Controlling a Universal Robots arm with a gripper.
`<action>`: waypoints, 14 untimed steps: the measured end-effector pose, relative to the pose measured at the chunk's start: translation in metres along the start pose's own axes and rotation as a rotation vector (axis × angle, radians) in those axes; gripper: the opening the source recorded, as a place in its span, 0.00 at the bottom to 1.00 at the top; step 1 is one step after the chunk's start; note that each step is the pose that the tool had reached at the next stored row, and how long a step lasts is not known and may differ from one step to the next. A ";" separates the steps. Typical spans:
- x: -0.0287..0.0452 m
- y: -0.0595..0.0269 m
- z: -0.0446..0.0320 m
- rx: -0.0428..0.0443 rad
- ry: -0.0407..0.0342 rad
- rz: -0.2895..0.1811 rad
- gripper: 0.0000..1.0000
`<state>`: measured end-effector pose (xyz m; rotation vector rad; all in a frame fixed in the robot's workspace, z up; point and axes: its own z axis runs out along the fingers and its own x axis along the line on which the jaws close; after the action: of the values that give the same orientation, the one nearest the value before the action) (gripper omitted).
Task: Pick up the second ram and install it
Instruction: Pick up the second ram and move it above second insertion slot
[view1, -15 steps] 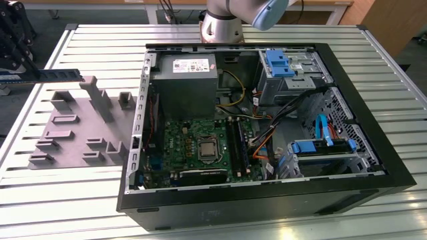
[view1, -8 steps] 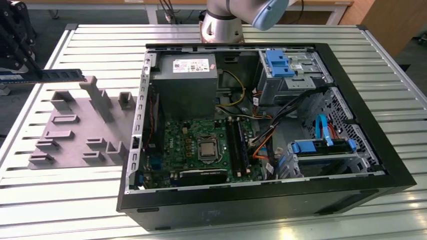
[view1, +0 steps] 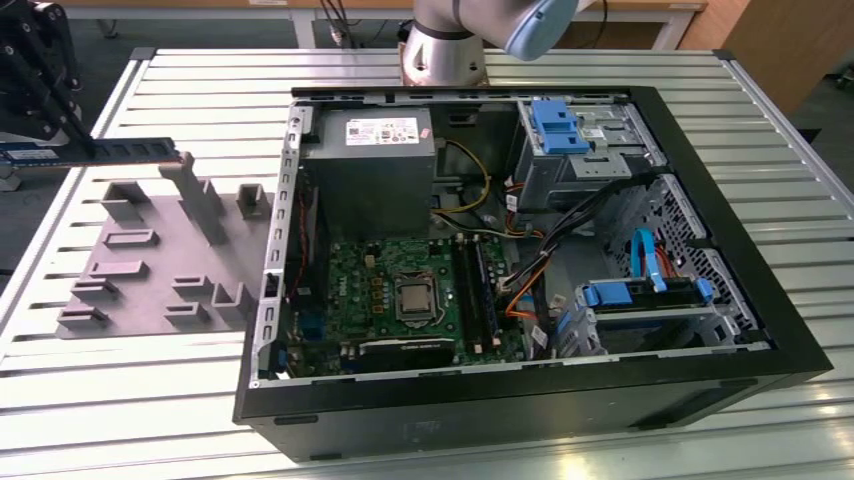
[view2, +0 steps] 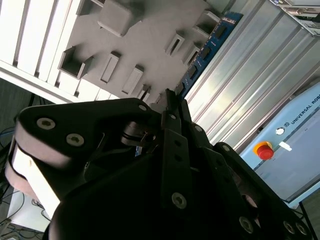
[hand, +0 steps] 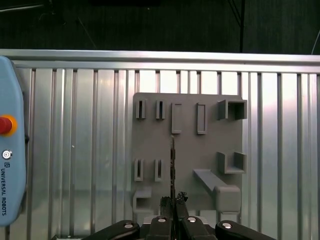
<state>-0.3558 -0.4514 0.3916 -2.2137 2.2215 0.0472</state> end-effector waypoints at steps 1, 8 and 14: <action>0.0000 -0.0009 -0.0001 -0.0001 0.0000 0.000 0.14; 0.0000 -0.0052 -0.0001 0.0000 0.0000 0.000 0.14; 0.0000 -0.0090 -0.0001 0.0000 0.0000 0.000 0.14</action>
<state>-0.3468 -0.4514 0.3916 -2.2136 2.2215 0.0472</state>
